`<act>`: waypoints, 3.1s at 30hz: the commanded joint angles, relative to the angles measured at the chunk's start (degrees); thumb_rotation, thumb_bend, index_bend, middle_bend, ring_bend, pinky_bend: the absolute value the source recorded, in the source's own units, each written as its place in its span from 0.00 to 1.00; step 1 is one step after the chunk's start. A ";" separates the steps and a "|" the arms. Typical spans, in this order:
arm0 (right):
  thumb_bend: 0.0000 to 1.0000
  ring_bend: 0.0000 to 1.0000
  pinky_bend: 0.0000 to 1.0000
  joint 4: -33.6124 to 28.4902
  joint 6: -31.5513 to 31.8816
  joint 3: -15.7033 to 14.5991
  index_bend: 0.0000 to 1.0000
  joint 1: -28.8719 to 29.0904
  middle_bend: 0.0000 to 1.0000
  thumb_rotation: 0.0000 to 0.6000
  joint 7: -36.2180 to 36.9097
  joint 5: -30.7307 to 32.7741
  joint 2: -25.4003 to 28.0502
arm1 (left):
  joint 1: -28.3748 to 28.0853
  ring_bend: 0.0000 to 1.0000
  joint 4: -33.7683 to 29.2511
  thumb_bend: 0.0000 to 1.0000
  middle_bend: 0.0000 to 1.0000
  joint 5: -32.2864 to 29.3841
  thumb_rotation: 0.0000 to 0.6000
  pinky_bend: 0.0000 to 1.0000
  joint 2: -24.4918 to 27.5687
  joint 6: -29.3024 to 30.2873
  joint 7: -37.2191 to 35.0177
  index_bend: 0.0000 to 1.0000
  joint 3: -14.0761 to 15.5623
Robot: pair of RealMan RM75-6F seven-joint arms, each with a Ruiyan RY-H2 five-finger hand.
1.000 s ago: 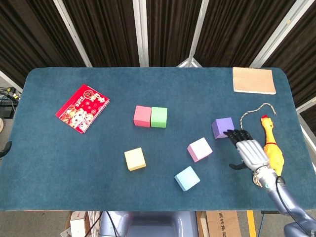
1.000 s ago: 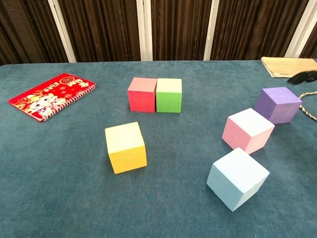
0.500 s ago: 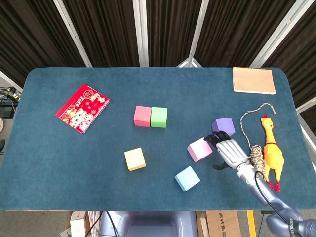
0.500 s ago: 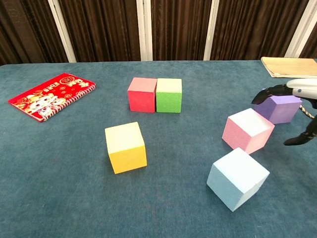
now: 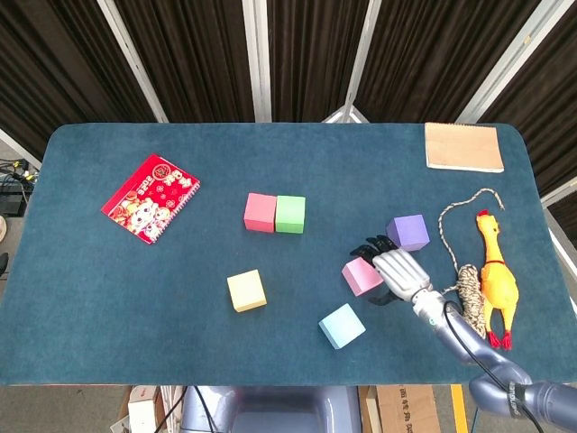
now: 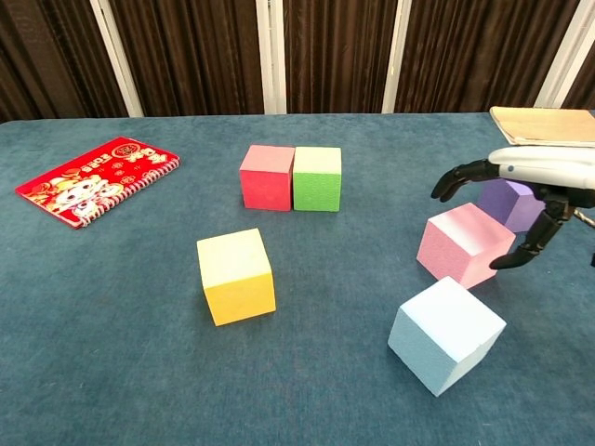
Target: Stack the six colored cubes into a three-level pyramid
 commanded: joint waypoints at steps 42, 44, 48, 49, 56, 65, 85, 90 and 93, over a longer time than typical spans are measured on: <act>0.29 0.14 0.00 8.29 -3.78 -2.48 0.32 5.42 0.31 1.00 1.19 2.01 -2.92 | 1.42 0.01 -0.95 0.32 0.12 -0.56 1.00 0.00 -0.73 -3.01 0.61 0.14 -3.71; 0.29 0.13 0.00 8.08 -4.14 -2.78 0.31 5.61 0.31 1.00 0.33 2.14 -2.50 | 1.47 0.01 -1.01 0.32 0.12 -0.44 1.00 0.00 -0.76 -2.96 0.64 0.14 -3.76; 0.29 0.13 0.00 8.07 -4.61 -3.39 0.31 5.97 0.30 1.00 -2.17 2.63 -2.16 | 1.54 0.01 -1.20 0.32 0.12 -0.23 1.00 0.00 -0.79 -2.94 0.58 0.14 -3.84; 0.29 0.13 0.00 7.98 -4.56 -3.41 0.31 5.98 0.30 1.00 -2.53 2.92 -2.16 | 1.54 0.01 -1.21 0.32 0.12 -0.16 1.00 0.00 -0.81 -2.96 0.60 0.14 -3.85; 0.29 0.14 0.00 8.13 -3.35 -3.26 0.31 5.74 0.31 1.00 -3.04 3.58 -2.79 | 1.50 0.01 -1.17 0.32 0.12 -0.03 1.00 0.00 -0.93 -3.39 0.69 0.14 -3.91; 0.37 0.24 0.00 9.27 0.59 -2.99 0.46 5.15 0.45 1.00 -0.77 0.65 -4.59 | 1.64 0.01 -1.33 0.32 0.12 0.16 1.00 0.00 -0.93 -3.55 0.44 0.15 -4.11; 0.69 0.28 0.00 4.64 -4.68 2.59 0.52 21.37 0.51 1.00 -34.36 40.27 -2.18 | 1.68 0.01 0.48 0.32 0.12 0.14 1.00 0.00 -2.75 -0.32 6.48 0.15 -4.97; 0.69 0.29 0.00 8.60 -2.42 0.53 0.55 30.46 0.51 1.00 -44.28 63.12 -6.38 | 1.79 0.01 0.62 0.32 0.12 -0.16 1.00 0.00 -2.62 -0.66 6.57 0.15 -5.08; 0.72 0.30 0.00 11.58 -0.44 0.22 0.55 35.43 0.51 1.00 -49.02 75.01 -9.10 | 1.86 0.01 0.73 0.32 0.12 -0.31 1.00 0.00 -2.59 -0.69 6.56 0.15 -5.21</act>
